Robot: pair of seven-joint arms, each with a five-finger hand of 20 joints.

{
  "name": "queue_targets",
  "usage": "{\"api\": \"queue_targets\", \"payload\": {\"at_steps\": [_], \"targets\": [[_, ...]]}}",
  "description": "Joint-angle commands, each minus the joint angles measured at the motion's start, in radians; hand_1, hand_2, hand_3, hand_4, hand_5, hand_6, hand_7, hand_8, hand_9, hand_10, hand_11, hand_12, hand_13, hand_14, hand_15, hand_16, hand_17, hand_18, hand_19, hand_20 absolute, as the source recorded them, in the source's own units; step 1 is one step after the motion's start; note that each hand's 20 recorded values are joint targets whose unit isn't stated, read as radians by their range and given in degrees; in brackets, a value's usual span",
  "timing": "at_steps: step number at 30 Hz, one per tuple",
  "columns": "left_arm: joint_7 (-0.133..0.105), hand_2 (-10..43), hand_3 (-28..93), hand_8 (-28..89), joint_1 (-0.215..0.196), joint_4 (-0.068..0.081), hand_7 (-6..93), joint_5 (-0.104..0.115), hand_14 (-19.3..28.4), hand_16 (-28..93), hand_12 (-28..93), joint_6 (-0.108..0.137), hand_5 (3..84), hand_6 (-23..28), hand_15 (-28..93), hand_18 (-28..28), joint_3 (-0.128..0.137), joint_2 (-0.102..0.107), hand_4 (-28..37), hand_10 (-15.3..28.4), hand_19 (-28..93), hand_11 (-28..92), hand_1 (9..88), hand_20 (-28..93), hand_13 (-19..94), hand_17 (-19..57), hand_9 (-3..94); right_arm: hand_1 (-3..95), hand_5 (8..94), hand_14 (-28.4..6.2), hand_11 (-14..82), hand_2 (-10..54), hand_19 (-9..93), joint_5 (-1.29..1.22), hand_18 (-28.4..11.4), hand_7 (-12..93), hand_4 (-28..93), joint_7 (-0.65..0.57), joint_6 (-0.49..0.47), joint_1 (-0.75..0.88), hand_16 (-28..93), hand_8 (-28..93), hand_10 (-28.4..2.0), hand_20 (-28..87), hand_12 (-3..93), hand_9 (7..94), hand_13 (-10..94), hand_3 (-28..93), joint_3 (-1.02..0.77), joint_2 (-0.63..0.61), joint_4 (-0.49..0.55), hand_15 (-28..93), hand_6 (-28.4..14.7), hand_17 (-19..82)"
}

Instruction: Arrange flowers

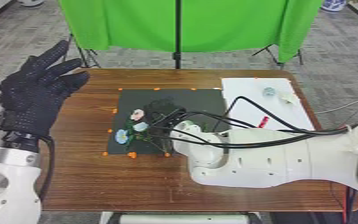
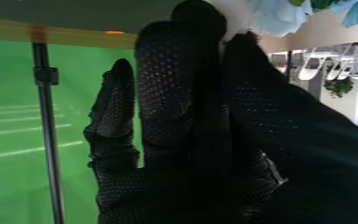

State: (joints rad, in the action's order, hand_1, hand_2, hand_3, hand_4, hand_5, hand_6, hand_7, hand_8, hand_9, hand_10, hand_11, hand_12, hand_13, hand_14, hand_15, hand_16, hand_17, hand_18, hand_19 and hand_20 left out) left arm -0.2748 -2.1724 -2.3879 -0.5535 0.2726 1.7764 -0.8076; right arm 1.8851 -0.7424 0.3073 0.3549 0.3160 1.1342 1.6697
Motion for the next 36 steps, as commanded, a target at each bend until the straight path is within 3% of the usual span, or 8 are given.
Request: {"api": "queue_targets", "payload": {"at_steps": [1, 14, 26, 31, 36], "targets": [[0.014, 9.8, 76, -8, -0.019, 0.003, 12.7, -0.006, 28.4, -13, 11, -0.006, 34.6, 9.3, 62, 27.0, 0.000, -0.019, -28.3, 20.1, 67, 29, 20.6, 18, 25, -5.5, 30.2, 46.8, 62.3, -3.5, 13.1, -9.5, 83, 0.002, -20.4, 20, -28, -0.009, -0.024, -0.006, 27, -15, -6.9, 35, 33.7, 84.0, 71, 78, -0.023, -0.003, 0.005, 62, 1.7, 24], [0.012, 9.8, 76, -8, -0.010, 0.006, 12.7, -0.006, 28.4, -13, 11, -0.003, 34.7, 9.3, 62, 27.0, -0.015, -0.014, -28.3, 20.1, 67, 29, 20.8, 18, 25, -5.5, 30.2, 43.7, 60.2, -5.0, 20.1, -9.5, 82, 0.021, -20.7, 20, -28, -0.054, 0.016, -0.031, 22, -15, -7.8, 36, 28.2, 80.8, 70, 79, 0.011, 0.014, -0.013, 66, 1.1, 23], [0.021, 9.7, 76, -8, -0.027, 0.000, 12.6, -0.007, 28.4, -13, 11, 0.001, 34.9, 9.4, 62, 27.0, -0.005, -0.024, -28.3, 20.1, 67, 29, 20.9, 18, 25, -5.5, 30.2, 42.9, 61.9, -5.3, 23.3, -9.5, 83, 0.047, -20.6, 21, -28, -0.087, 0.039, -0.035, 19, -15, -8.4, 35, 26.9, 79.2, 69, 79, 0.021, 0.013, -0.014, 67, 0.8, 23], [0.025, 9.7, 76, -8, -0.063, -0.015, 12.7, -0.012, 28.4, -13, 11, 0.012, 34.9, 9.4, 62, 27.0, 0.014, -0.040, -28.3, 20.1, 67, 29, 20.8, 18, 25, -5.5, 30.2, 40.4, 61.9, -5.7, 26.4, -9.5, 83, 0.058, -20.7, 21, -28, -0.091, 0.063, -0.045, 18, -15, -9.3, 34, 23.8, 78.0, 69, 80, 0.006, -0.020, 0.011, 67, 0.8, 23], [0.013, 9.7, 76, -8, -0.116, -0.031, 12.7, -0.008, 28.4, -13, 11, 0.023, 34.9, 9.4, 62, 27.0, 0.049, -0.033, -28.3, 20.1, 67, 29, 20.8, 18, 25, -5.5, 30.3, 38.2, 61.8, -6.5, 27.8, -9.5, 82, 0.058, -20.9, 21, -28, -0.082, 0.056, -0.059, 16, -15, -10.9, 33, 17.7, 75.1, 68, 83, -0.042, -0.117, 0.071, 65, 0.5, 23]]}}
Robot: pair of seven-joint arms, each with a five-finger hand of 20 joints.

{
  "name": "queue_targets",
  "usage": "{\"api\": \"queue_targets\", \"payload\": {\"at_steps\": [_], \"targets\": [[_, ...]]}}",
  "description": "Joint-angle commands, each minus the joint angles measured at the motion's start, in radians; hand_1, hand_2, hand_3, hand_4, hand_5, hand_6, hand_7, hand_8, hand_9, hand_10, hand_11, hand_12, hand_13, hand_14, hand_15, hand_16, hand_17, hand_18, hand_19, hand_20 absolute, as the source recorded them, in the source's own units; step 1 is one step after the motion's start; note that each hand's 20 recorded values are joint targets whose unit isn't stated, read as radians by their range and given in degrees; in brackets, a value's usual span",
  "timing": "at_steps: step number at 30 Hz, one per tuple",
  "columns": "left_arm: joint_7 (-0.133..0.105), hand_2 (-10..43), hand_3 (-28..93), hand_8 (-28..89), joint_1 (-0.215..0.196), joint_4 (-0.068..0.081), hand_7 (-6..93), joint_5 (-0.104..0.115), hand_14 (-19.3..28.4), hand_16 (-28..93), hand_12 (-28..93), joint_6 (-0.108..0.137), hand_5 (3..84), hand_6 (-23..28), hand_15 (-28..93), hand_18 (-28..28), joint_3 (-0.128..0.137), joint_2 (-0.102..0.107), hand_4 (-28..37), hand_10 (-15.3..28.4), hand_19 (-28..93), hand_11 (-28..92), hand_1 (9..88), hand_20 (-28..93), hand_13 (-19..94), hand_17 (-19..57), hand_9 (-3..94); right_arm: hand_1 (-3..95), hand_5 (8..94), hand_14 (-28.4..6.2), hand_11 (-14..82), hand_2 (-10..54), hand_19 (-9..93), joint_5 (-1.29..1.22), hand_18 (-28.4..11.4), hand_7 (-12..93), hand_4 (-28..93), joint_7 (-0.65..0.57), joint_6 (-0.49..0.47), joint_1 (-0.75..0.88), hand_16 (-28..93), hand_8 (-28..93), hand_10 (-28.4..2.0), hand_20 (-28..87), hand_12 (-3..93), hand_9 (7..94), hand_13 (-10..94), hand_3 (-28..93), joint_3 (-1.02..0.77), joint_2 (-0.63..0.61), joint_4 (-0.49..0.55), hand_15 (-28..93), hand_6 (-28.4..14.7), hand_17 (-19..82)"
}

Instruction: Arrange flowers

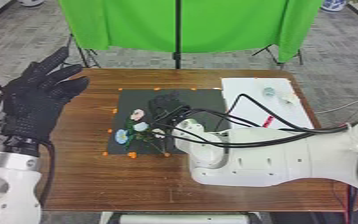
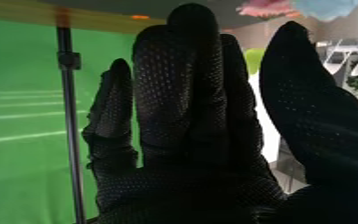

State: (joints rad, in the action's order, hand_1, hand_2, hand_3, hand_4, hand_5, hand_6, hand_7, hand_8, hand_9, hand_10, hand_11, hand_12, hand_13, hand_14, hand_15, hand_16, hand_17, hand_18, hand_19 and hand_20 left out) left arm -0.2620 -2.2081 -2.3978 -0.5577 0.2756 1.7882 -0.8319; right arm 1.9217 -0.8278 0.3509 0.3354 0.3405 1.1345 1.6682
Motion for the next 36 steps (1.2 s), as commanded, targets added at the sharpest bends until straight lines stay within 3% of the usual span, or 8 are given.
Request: {"api": "queue_targets", "payload": {"at_steps": [1, 6, 10, 13, 23, 27, 31, 36], "targets": [[0.001, 9.7, 76, -8, -0.090, -0.024, 12.7, -0.001, 28.4, -13, 11, 0.021, 34.9, 9.5, 62, 27.0, 0.045, -0.012, -28.3, 20.1, 67, 29, 20.8, 18, 25, -5.5, 30.3, 38.0, 61.7, -6.8, 27.3, -9.5, 82, 0.018, -20.9, 21, -28, 0.010, -0.007, -0.035, 16, -15, -11.2, 33, 17.1, 74.4, 67, 84, -0.087, -0.145, 0.088, 64, 0.4, 23], [-0.027, 9.7, 76, -8, -0.135, -0.030, 12.7, 0.009, 28.4, -13, 11, 0.046, 34.9, 9.4, 62, 27.0, 0.078, -0.007, -28.3, 20.1, 67, 29, 20.6, 18, 25, -5.5, 30.2, 36.0, 60.1, -8.4, 24.3, -8.9, 80, -0.014, -21.1, 20, -28, 0.031, -0.083, -0.014, 15, -15, -13.0, 32, 15.6, 69.7, 64, 83, -0.182, -0.298, 0.159, 62, -0.2, 21], [-0.051, 9.9, 75, -8, -0.198, -0.039, 12.6, 0.020, 28.4, -13, 11, 0.069, 34.8, 9.4, 62, 27.0, 0.110, -0.016, -28.3, 20.1, 67, 28, 19.5, 18, 25, -5.5, 30.2, 31.9, 57.3, -10.5, 21.5, -5.8, 78, -0.044, -21.6, 19, -28, 0.048, -0.176, 0.066, 14, -14, -15.2, 31, 14.7, 64.3, 60, 83, -0.315, -0.411, 0.193, 62, -1.5, 20], [-0.061, 9.9, 75, -8, -0.230, -0.044, 12.5, 0.022, 28.4, -13, 11, 0.080, 34.8, 9.3, 62, 27.1, 0.123, -0.028, -28.3, 20.1, 67, 28, 19.4, 18, 25, -5.5, 30.2, 30.4, 56.4, -11.4, 20.5, -4.8, 78, -0.071, -21.7, 18, -27, 0.044, -0.180, 0.090, 13, -14, -15.8, 31, 14.6, 62.5, 59, 83, -0.352, -0.479, 0.186, 62, -1.8, 19], [-0.071, 10.7, 74, -8, -0.237, -0.029, 12.4, 0.038, 28.4, -13, 11, 0.091, 34.5, 9.1, 61, 27.1, 0.100, -0.040, -28.3, 20.1, 67, 28, 17.4, 18, 25, -5.6, 30.2, 27.9, 50.1, -12.9, 18.0, -3.6, 78, -0.121, -21.9, 17, -27, 0.012, -0.209, 0.064, 12, -13, -17.5, 30, 14.5, 53.8, 54, 84, -0.312, -0.619, 0.076, 63, -3.4, 18], [-0.076, 11.1, 74, -8, -0.253, -0.033, 12.3, 0.037, 28.4, -13, 11, 0.091, 34.4, 9.1, 61, 27.2, 0.108, -0.048, -28.3, 20.2, 67, 28, 15.2, 18, 25, -5.6, 30.1, 27.8, 48.6, -13.1, 17.5, -3.7, 78, -0.112, -21.7, 16, -27, -0.024, -0.242, 0.093, 11, -13, -17.6, 30, 14.5, 51.8, 53, 84, -0.345, -0.655, 0.049, 64, -3.6, 18], [-0.076, 11.2, 74, -8, -0.238, -0.028, 12.3, 0.037, 28.4, -13, 11, 0.083, 34.5, 9.0, 61, 27.3, 0.097, -0.043, -28.3, 20.2, 67, 28, 15.0, 18, 25, -5.6, 30.1, 27.6, 47.4, -13.5, 16.3, -3.8, 79, -0.153, -21.8, 15, -27, -0.084, -0.310, 0.169, 11, -13, -18.4, 30, 14.3, 49.8, 52, 84, -0.466, -0.675, 0.012, 65, -3.7, 18], [-0.088, 11.2, 74, -8, -0.224, -0.022, 12.2, 0.048, 28.4, -13, 11, 0.083, 34.4, 9.0, 61, 27.2, 0.082, -0.028, -28.3, 20.2, 67, 28, 15.1, 18, 25, -5.6, 30.1, 27.5, 46.5, -14.0, 15.3, -3.8, 79, -0.179, -21.8, 15, -27, -0.087, -0.360, 0.149, 10, -12, -18.9, 30, 14.3, 48.3, 51, 84, -0.446, -0.674, -0.046, 65, -4.2, 18]]}}
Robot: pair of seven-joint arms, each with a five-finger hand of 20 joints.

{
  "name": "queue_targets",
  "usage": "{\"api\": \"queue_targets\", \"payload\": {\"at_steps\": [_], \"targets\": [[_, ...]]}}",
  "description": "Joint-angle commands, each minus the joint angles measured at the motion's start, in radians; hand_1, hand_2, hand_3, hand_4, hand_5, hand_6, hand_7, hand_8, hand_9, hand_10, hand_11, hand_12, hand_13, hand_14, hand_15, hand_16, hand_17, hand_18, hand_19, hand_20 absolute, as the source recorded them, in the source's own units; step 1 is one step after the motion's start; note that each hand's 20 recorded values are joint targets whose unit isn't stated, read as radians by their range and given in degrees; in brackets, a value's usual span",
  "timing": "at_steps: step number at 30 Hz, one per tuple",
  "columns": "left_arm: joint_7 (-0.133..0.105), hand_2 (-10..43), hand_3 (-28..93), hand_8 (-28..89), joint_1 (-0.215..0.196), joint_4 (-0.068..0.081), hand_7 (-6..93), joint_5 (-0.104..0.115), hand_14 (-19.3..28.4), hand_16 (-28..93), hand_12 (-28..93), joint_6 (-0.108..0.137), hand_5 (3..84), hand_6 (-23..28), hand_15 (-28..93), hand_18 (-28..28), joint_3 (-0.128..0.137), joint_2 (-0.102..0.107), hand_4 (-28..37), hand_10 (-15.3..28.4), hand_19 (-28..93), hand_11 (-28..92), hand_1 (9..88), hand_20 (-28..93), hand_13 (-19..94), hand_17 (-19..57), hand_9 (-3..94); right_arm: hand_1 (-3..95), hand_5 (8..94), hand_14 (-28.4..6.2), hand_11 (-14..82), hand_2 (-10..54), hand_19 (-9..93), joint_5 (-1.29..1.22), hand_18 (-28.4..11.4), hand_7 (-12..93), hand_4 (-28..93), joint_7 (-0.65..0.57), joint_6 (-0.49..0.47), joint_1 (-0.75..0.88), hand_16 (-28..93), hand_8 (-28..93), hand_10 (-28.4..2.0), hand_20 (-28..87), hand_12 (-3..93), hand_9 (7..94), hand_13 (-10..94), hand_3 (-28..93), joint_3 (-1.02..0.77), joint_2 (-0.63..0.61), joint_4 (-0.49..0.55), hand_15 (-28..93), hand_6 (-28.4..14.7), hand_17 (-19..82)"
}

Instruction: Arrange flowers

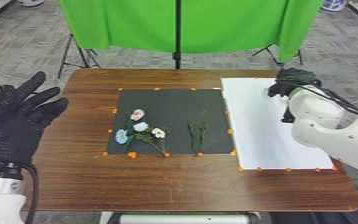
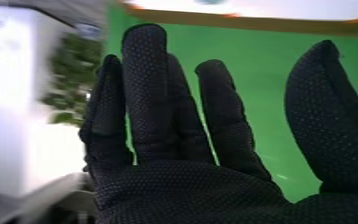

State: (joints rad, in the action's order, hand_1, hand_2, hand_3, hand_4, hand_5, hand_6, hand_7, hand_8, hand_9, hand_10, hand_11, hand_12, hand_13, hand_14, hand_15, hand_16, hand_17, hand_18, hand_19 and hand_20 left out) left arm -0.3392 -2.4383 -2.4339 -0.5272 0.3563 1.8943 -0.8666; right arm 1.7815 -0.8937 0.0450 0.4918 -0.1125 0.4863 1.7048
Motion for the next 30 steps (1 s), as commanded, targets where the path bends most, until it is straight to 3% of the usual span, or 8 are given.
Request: {"api": "queue_targets", "payload": {"at_steps": [1, 5, 10, 14, 22, 24, 27, 30], "targets": [[-0.006, 11.1, 74, -8, 0.011, 0.016, 12.2, 0.017, 28.4, -13, 11, -0.005, 34.4, 9.0, 61, 27.3, -0.027, 0.008, -28.3, 20.2, 67, 28, 15.1, 18, 25, -5.6, 30.1, 27.5, 46.5, -14.0, 15.3, -3.8, 80, -0.046, -21.8, 15, -27, -0.023, -0.060, -0.009, 10, -12, -18.8, 30, 14.3, 48.1, 51, 84, 0.019, -0.026, -0.088, 66, -4.1, 18], [-0.012, 11.1, 74, -8, 0.022, 0.016, 12.3, 0.023, 28.4, -13, 11, 0.002, 34.4, 9.0, 61, 27.2, -0.037, 0.012, -28.3, 20.2, 67, 28, 15.5, 18, 25, -5.6, 30.1, 28.2, 45.9, -13.9, 14.8, -4.3, 80, -0.032, -21.8, 15, -27, -0.006, -0.103, 0.027, 10, -12, -18.9, 30, 14.3, 47.3, 51, 84, -0.017, 0.013, -0.131, 66, -3.9, 18], [-0.016, 10.9, 74, -8, 0.033, 0.014, 12.2, 0.012, 28.4, -13, 12, -0.015, 34.3, 9.1, 61, 27.2, -0.034, 0.015, -28.3, 20.1, 67, 28, 16.4, 18, 25, -5.6, 29.8, 28.6, 44.1, -13.9, 14.4, -5.0, 80, -0.023, -21.8, 15, -27, -0.003, -0.120, 0.019, 9, -12, -18.7, 30, 14.3, 46.9, 51, 84, -0.002, 0.050, -0.186, 66, -3.6, 19], [-0.028, 10.9, 74, -8, 0.034, 0.015, 12.2, 0.022, 28.4, -13, 12, -0.007, 34.2, 9.1, 61, 27.2, -0.038, 0.022, -28.3, 20.0, 67, 28, 16.6, 18, 25, -5.6, 29.7, 29.0, 42.7, -13.6, 14.6, -5.3, 81, -0.012, -21.8, 15, -27, 0.009, -0.101, 0.001, 9, -13, -18.5, 29, 14.4, 46.9, 51, 84, 0.029, 0.063, -0.201, 67, -3.1, 19], [-0.004, 10.9, 74, -8, 0.047, 0.018, 12.3, 0.012, 28.4, -13, 11, -0.021, 34.2, 9.1, 61, 27.1, -0.052, 0.003, -28.3, 20.1, 67, 28, 17.3, 18, 25, -5.5, 29.6, 29.6, 39.1, -13.3, 14.9, -6.2, 81, -0.008, -21.8, 15, -28, 0.013, -0.084, 0.023, 9, -13, -18.0, 29, 14.3, 46.8, 51, 85, 0.035, 0.079, -0.202, 67, -1.6, 19], [0.006, 10.9, 74, -8, 0.054, 0.021, 12.3, 0.008, 28.4, -13, 12, -0.022, 34.2, 9.1, 61, 27.1, -0.055, -0.004, -28.3, 20.0, 67, 28, 17.3, 18, 25, -5.5, 29.6, 30.3, 40.6, -12.9, 15.0, -6.3, 81, 0.007, -21.8, 16, -28, 0.022, -0.080, 0.024, 9, -13, -17.2, 29, 14.1, 48.2, 52, 85, 0.050, 0.080, -0.201, 67, -0.2, 19], [0.011, 10.9, 74, -8, 0.055, 0.022, 12.4, 0.004, 28.4, -13, 11, -0.030, 34.3, 9.1, 61, 27.1, -0.056, -0.010, -28.3, 20.1, 67, 28, 17.4, 18, 25, -5.5, 29.7, 37.0, 54.5, -9.5, 17.9, -8.1, 81, 0.020, -20.9, 19, -28, 0.018, -0.038, 0.031, 10, -15, -11.6, 28, 14.0, 61.8, 61, 83, 0.074, 0.083, -0.202, 61, 2.9, 21], [0.014, 10.9, 74, -8, 0.062, 0.022, 12.3, 0.002, 28.4, -13, 12, -0.030, 34.3, 9.2, 61, 27.1, -0.060, -0.013, -28.3, 20.1, 67, 28, 17.4, 18, 25, -5.5, 29.8, 40.8, 61.7, -7.9, 19.8, -9.3, 82, 0.032, -20.0, 21, -28, 0.029, -0.058, 0.043, 13, -16, -9.9, 28, 14.5, 69.4, 64, 82, 0.074, 0.087, -0.206, 60, 4.5, 23]]}}
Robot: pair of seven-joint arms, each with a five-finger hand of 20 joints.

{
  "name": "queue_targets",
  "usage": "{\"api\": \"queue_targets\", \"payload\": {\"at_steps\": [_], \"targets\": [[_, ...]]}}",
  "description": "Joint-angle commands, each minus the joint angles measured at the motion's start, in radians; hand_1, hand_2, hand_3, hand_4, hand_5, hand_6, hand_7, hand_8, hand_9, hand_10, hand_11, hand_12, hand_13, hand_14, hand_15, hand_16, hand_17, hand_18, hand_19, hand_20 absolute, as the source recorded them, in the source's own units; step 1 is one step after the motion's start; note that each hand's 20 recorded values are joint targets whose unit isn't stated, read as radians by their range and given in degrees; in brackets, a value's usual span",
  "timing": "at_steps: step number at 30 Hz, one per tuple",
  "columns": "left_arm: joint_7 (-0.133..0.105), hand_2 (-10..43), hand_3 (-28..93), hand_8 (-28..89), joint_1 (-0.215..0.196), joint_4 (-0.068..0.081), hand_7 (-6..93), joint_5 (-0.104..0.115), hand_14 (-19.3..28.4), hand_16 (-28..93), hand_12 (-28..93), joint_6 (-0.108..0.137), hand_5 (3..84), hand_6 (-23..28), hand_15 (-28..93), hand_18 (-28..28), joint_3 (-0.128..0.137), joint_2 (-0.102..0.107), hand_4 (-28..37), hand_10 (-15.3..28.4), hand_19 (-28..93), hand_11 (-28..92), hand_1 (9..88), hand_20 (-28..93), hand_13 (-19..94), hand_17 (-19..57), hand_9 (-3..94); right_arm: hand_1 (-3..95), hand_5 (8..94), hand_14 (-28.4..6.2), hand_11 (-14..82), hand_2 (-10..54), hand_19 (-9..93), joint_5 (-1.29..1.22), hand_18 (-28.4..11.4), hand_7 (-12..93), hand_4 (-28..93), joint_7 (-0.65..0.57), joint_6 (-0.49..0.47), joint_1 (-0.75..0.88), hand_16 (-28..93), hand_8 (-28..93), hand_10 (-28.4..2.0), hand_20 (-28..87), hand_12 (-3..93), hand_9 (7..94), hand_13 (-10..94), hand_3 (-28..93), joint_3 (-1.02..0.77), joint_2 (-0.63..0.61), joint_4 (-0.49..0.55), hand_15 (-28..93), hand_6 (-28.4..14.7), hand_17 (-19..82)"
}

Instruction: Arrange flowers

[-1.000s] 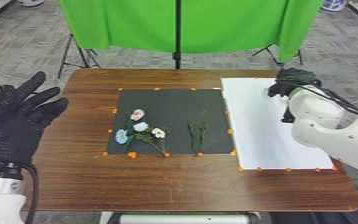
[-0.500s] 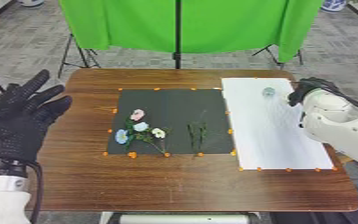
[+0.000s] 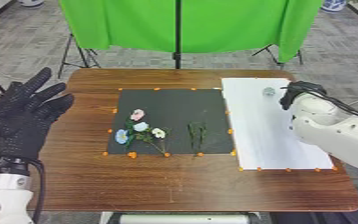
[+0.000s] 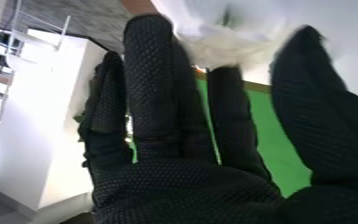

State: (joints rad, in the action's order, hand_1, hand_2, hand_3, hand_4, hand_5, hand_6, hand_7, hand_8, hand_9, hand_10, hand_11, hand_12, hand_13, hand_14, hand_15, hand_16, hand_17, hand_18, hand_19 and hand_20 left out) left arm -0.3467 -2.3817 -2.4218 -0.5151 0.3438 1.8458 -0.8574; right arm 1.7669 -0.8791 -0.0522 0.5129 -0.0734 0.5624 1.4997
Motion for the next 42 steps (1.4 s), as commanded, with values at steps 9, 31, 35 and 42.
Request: {"api": "queue_targets", "payload": {"at_steps": [9, 31, 35, 42], "targets": [[0.030, 10.9, 74, -8, 0.014, 0.010, 12.1, -0.018, 28.4, -13, 11, -0.023, 34.4, 9.3, 61, 27.0, -0.014, -0.031, -28.3, 20.1, 67, 28, 17.3, 18, 25, -5.5, 29.8, 53.7, 80.2, -1.3, 8.1, -9.5, 85, 0.137, -17.9, 26, -28, 0.028, 0.221, 0.001, 28, -3, -4.4, 28, 33.0, 90.8, 74, 71, 0.111, 0.009, -0.001, 54, 5.4, 28], [0.028, 10.9, 74, -8, 0.020, 0.008, 12.4, -0.018, 28.4, -13, 11, -0.021, 34.4, 9.3, 62, 27.0, -0.014, -0.024, -28.3, 20.2, 67, 28, 17.3, 18, 25, -5.5, 29.8, 54.5, 83.3, -1.6, 10.1, -9.5, 88, 0.230, -19.3, 24, -28, 0.096, 0.439, -0.113, 29, 1, -4.9, 29, 35.9, 93.5, 77, 75, 0.218, 0.337, 0.142, 57, 3.2, 30], [0.027, 11.0, 74, -8, 0.023, 0.010, 12.3, -0.016, 28.4, -13, 11, -0.023, 34.4, 9.3, 62, 27.0, -0.014, -0.020, -28.3, 20.2, 67, 28, 17.3, 18, 25, -5.6, 29.8, 54.4, 83.4, -1.6, 10.0, -9.5, 88, 0.225, -19.3, 24, -28, 0.088, 0.421, -0.107, 29, 1, -4.9, 30, 35.9, 93.5, 77, 75, 0.250, 0.361, 0.135, 57, 3.2, 30], [0.040, 10.9, 74, -8, 0.029, 0.014, 12.3, -0.021, 28.4, -13, 11, -0.033, 34.4, 9.3, 62, 27.1, -0.011, -0.028, -28.3, 20.2, 67, 28, 17.3, 18, 25, -5.6, 29.8, 54.2, 83.2, -1.7, 9.9, -9.5, 88, 0.224, -19.2, 24, -28, 0.084, 0.409, -0.111, 29, 1, -4.8, 30, 36.0, 93.4, 76, 75, 0.306, 0.396, 0.122, 58, 3.2, 29]]}}
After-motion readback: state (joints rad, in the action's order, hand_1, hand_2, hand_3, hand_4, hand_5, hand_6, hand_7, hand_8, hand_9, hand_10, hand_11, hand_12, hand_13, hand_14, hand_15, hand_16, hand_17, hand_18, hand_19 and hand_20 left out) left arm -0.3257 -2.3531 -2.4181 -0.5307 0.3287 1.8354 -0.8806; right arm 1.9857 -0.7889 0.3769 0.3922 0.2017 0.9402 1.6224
